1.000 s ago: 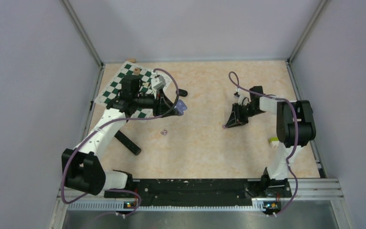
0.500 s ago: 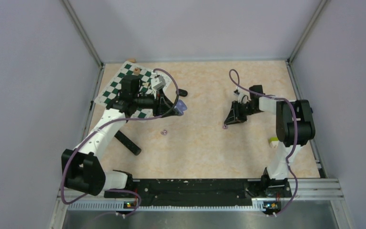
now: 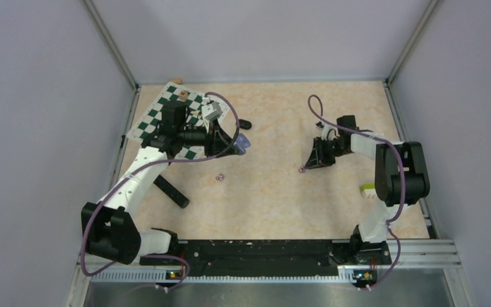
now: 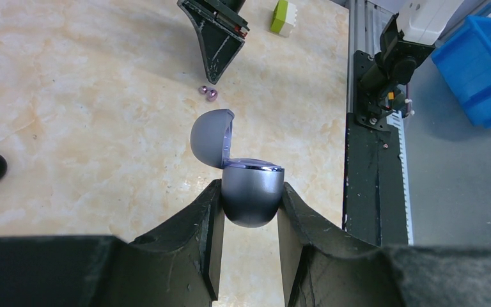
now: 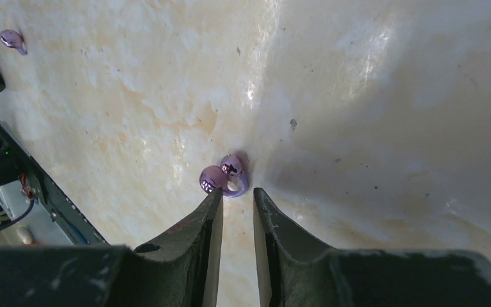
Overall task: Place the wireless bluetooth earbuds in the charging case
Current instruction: Pick up the right earbud from the center of the board.
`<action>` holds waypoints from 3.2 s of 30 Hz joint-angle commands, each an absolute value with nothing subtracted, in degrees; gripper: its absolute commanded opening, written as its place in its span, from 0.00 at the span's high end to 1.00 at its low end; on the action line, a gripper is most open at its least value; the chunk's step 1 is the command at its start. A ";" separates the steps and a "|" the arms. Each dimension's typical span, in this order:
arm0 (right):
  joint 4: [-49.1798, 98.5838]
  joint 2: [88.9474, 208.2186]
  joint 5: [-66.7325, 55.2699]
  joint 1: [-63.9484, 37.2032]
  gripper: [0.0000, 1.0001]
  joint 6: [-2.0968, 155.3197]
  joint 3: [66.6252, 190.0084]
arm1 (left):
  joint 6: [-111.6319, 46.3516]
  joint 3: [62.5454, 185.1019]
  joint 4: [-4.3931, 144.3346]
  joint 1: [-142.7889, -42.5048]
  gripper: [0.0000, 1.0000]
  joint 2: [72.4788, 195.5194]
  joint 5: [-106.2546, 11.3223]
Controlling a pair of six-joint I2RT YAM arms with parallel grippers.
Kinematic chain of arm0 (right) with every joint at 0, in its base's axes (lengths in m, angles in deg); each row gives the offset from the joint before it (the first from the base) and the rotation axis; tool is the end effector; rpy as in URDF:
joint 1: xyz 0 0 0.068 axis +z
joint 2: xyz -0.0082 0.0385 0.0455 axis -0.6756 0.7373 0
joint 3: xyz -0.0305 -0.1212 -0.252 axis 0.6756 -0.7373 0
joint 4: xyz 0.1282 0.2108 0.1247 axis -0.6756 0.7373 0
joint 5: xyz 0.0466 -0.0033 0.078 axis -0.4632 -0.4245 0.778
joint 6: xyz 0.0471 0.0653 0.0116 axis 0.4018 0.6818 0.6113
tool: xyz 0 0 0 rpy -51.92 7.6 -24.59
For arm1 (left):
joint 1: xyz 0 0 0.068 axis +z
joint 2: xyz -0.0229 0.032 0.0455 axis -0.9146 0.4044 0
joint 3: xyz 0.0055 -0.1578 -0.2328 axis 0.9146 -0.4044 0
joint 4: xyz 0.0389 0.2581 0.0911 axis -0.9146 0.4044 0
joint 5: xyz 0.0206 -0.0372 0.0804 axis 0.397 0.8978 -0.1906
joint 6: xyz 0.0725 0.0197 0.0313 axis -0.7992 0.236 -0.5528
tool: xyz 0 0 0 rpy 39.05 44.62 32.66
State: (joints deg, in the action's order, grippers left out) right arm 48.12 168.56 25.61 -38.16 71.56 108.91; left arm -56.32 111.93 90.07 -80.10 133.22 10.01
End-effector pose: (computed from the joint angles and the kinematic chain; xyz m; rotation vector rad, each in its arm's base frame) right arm 0.3417 0.0705 0.1196 -0.2350 2.6497 0.9644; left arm 0.2780 -0.1354 0.3148 1.0659 1.6666 -1.2209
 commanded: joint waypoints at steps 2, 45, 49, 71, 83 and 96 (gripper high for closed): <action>52.68 169.20 26.37 -38.23 0.77 66.82 109.10 | -56.81 111.52 88.06 -79.86 1.00 130.89 10.35; 47.55 168.19 18.89 -35.56 0.79 70.15 109.82 | -58.01 111.43 88.68 -79.79 1.00 130.22 9.55; 48.46 167.18 19.67 -37.18 0.79 68.42 110.01 | -57.84 111.49 88.73 -79.77 1.00 130.15 9.85; 50.61 178.06 20.80 -39.23 0.76 68.02 115.15 | -57.66 111.50 88.39 -79.77 1.00 130.74 9.85; 50.97 179.21 19.02 -35.77 0.74 66.73 115.19 | -57.58 111.60 88.40 -79.77 1.00 130.36 9.83; 50.97 179.47 24.31 -34.23 0.81 65.91 114.85 | -57.57 111.60 88.42 -79.77 1.00 130.14 9.75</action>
State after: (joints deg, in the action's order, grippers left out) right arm 50.37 176.12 27.34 -36.35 68.93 115.86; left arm -57.00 111.84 90.12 -80.08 131.96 9.15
